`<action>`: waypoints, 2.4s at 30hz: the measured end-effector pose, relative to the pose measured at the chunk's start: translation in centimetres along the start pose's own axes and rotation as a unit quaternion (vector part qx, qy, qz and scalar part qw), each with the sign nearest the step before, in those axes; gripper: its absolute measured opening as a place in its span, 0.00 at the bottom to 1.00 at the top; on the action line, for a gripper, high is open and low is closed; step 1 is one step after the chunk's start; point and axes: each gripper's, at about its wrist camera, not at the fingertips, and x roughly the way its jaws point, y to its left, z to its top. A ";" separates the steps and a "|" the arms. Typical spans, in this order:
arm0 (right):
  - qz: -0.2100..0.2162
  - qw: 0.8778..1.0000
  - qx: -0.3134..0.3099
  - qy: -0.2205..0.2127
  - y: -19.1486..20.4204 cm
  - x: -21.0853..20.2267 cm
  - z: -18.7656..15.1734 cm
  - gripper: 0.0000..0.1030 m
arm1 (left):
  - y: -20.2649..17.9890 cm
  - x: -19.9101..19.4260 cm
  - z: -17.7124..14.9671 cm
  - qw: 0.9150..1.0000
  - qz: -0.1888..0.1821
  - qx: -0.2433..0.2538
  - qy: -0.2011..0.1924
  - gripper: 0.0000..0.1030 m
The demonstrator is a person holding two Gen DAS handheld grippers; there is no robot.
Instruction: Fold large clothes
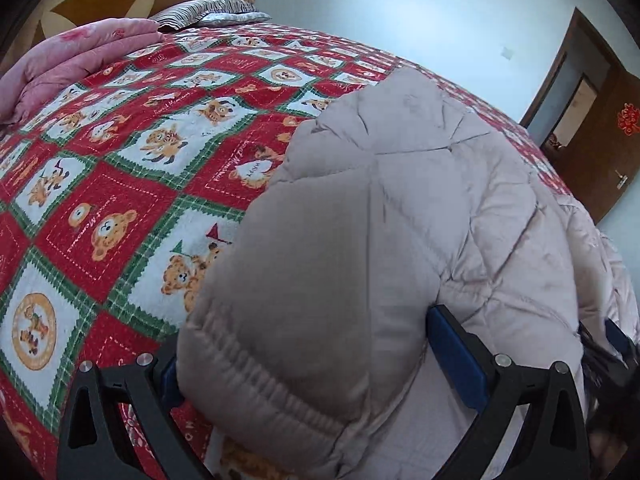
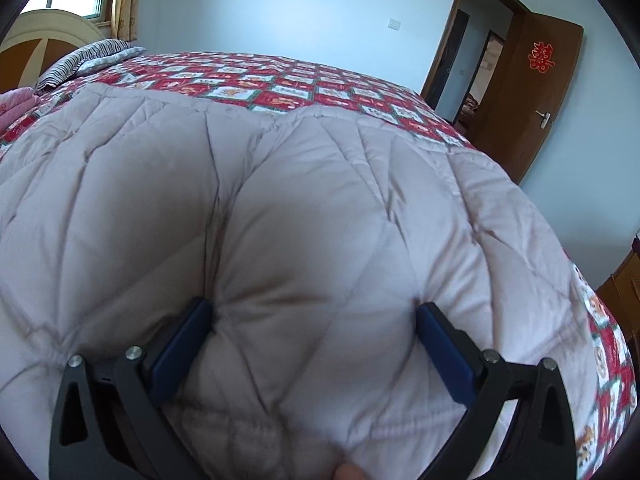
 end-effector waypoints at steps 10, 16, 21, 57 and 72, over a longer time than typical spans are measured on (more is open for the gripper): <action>-0.001 1.000 -0.013 0.003 0.5 -0.3 -2.1 1.00 | -0.3 -0.4 -0.1 1.000 -0.002 0.002 -0.004 0.95; 0.004 1.000 -0.011 -0.003 0.5 -1.1 -2.8 1.00 | -1.5 -3.3 -1.6 0.997 -0.027 0.046 -0.057 0.29; 0.022 0.999 -0.025 -0.013 0.7 -2.8 -4.0 0.97 | -0.8 -7.0 -2.1 0.992 -0.031 0.061 -0.102 0.22; 0.031 0.995 0.094 -0.024 -9.6 -7.3 -7.3 0.97 | -15.9 -19.4 -6.9 0.885 -0.035 0.375 -0.272 0.21; 0.062 0.988 0.141 -0.027 -12.9 -6.7 -10.2 1.00 | -23.5 -12.5 -14.9 0.833 -0.059 0.493 -0.245 0.24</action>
